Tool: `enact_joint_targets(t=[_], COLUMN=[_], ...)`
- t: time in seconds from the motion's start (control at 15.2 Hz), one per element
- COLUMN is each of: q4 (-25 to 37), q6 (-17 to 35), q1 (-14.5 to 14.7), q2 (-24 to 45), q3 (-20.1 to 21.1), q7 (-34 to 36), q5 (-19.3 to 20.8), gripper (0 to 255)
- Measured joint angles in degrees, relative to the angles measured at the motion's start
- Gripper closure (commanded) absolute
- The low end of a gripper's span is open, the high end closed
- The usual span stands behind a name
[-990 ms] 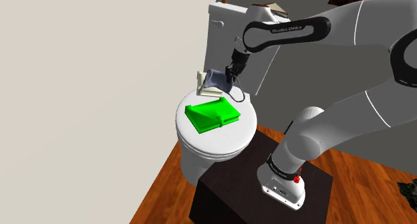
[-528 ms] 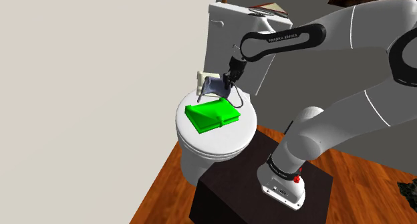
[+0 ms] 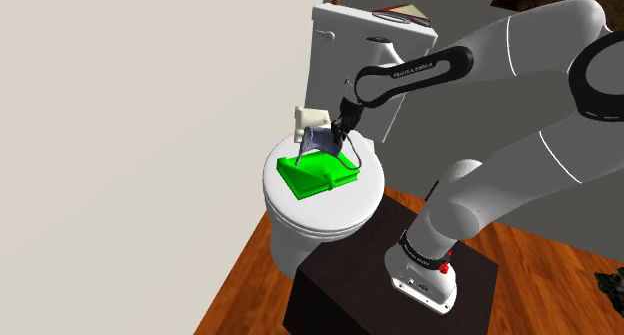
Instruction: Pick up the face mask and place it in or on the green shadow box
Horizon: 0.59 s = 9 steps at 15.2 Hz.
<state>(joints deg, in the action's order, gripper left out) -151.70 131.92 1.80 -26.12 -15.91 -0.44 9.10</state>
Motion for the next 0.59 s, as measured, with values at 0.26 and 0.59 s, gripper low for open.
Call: enact_joint_targets(t=[0.26, 0.59], q4=[-1.35, -1.48], q6=[3.1, 3.49], q1=[0.04, 0.05], q2=[1.74, 1.88], q3=[-0.46, -0.49], q7=[-0.16, -0.18], q5=[0.04, 0.04], gripper=[255, 255])
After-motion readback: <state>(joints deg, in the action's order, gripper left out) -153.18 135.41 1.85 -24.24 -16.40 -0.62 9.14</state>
